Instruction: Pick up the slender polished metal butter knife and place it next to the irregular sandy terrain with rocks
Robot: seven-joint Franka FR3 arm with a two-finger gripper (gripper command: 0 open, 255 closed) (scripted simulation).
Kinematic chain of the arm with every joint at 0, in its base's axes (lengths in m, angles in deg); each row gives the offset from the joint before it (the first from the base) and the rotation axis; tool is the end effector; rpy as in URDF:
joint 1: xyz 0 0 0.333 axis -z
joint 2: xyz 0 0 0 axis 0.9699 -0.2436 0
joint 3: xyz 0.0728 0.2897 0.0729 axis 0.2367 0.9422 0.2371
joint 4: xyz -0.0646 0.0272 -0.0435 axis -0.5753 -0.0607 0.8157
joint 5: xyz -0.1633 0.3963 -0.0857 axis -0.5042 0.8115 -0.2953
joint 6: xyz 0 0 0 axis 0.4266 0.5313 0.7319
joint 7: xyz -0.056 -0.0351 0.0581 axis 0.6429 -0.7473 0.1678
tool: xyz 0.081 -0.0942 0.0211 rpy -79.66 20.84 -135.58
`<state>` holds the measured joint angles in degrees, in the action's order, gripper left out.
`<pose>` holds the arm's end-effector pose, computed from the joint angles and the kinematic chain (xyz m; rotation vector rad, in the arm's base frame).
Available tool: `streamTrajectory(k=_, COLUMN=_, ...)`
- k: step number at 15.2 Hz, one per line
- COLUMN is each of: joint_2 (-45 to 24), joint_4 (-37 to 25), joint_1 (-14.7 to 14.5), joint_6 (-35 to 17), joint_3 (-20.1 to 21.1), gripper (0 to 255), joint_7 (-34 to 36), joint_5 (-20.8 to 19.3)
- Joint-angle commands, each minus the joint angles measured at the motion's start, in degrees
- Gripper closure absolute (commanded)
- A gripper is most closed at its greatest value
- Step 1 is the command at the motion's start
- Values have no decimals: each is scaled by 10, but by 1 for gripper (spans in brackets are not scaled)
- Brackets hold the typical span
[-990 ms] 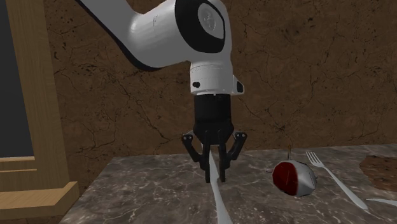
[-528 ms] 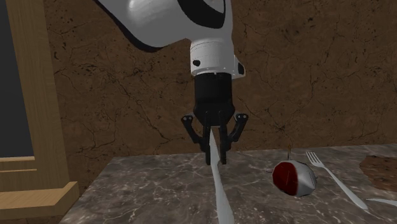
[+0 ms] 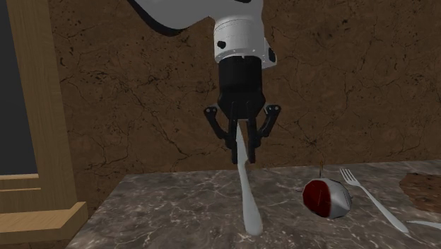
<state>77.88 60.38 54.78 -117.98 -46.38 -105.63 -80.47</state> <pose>0.4941 0.2895 0.4109 2.3358 1.8705 -0.2073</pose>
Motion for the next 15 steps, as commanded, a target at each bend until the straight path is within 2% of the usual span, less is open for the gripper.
streamTrajectory(k=1, joint_2=-13, joint_4=-19, joint_1=9, joint_6=4, joint_3=-9, gripper=255, joint_7=-17, joint_5=-5)
streamTrajectory(k=10, joint_2=-103, joint_4=-131, joint_1=62, joint_6=9, joint_3=-59, gripper=255, joint_7=-117, joint_5=-23)
streamTrajectory(k=11, joint_2=-87, joint_4=-111, joint_1=56, joint_6=8, joint_3=-54, gripper=255, joint_7=-104, joint_5=-22)
streamTrajectory(k=12, joint_2=-87, joint_4=-111, joint_1=56, joint_6=8, joint_3=-54, gripper=0, joint_7=-104, joint_5=-22)
streamTrajectory(k=15, joint_2=-65, joint_4=-36, joint_1=40, joint_6=-109, joint_3=-42, gripper=0, joint_7=-43, joint_5=-34)
